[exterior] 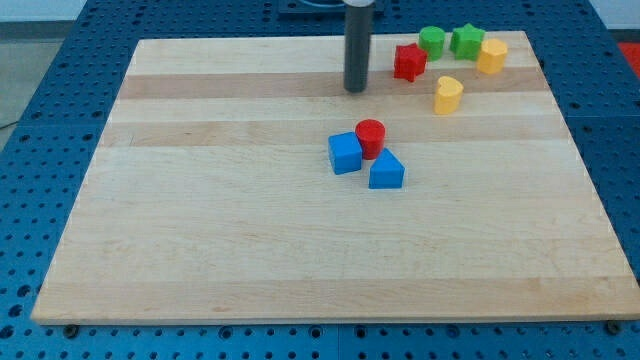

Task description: Slide the red star closer to green star

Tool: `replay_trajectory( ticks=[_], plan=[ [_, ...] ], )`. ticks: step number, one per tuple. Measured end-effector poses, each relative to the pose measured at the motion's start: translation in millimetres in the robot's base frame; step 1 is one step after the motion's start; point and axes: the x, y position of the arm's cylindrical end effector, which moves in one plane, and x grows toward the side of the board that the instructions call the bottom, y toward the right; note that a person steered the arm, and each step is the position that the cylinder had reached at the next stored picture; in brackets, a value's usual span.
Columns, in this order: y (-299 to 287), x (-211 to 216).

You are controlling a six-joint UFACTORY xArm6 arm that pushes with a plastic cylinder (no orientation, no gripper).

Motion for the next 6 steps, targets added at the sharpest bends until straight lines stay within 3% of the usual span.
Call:
replay_trajectory(
  ticks=[1, 2, 4, 6],
  plan=[
    [-5.8, -26.2],
    [31.7, -36.4],
    [114.2, -26.6],
    [104.0, 1.3]
  ],
)
